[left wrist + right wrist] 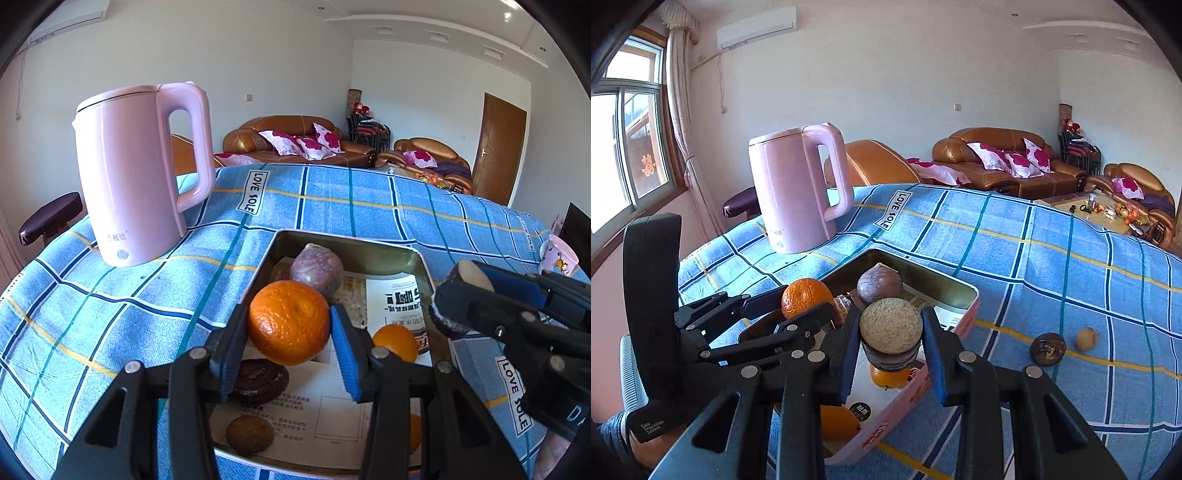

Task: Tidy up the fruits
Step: 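Open the left gripper over the tin while right releases the cake inside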

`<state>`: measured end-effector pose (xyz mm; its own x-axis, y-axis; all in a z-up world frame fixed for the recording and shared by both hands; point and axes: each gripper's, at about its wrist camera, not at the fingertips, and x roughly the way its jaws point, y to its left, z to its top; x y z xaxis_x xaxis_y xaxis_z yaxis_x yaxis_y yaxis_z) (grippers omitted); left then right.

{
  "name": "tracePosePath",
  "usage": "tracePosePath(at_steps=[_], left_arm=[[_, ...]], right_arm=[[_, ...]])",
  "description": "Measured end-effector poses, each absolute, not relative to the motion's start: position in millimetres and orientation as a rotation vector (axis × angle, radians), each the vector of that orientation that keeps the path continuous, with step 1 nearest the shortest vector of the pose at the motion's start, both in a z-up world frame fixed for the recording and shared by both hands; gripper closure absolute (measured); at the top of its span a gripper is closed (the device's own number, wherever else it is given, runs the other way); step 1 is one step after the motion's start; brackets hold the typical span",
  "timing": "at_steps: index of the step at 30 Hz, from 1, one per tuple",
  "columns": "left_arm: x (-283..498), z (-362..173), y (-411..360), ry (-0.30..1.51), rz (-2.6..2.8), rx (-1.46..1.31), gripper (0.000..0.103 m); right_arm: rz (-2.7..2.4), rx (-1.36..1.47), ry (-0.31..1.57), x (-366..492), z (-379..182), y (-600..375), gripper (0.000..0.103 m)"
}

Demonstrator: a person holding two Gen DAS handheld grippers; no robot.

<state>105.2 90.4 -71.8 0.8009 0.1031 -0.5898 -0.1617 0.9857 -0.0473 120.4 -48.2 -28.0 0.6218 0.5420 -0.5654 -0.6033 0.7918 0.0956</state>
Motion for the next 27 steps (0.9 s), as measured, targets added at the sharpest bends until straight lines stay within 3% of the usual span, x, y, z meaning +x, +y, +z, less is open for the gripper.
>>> tracePosePath(at_steps=[10, 15, 18, 20, 24, 27], left_arm=[[106, -76, 96, 0.644, 0.145, -0.113, 0.054], [103, -75, 92, 0.633, 0.149, -0.092, 0.047], [101, -73, 91, 0.628, 0.152, -0.093, 0.040], [100, -72, 93, 0.620, 0.172, -0.092, 0.025], [96, -67, 94, 0.607, 0.169, -0.112, 0.015], [94, -63, 91, 0.590, 0.177, -0.110, 0.008]], right_arm=[[0.685, -0.122, 0.659, 121, -44, -40, 0.068], [0.711, -0.126, 0.680, 120, -49, -37, 0.068], [0.722, -0.114, 0.679, 120, -50, -39, 0.068], [0.728, -0.104, 0.675, 119, -49, -42, 0.067], [0.719, -0.094, 0.661, 118, -48, -52, 0.057], [0.694, -0.092, 0.637, 115, -43, -65, 0.057]])
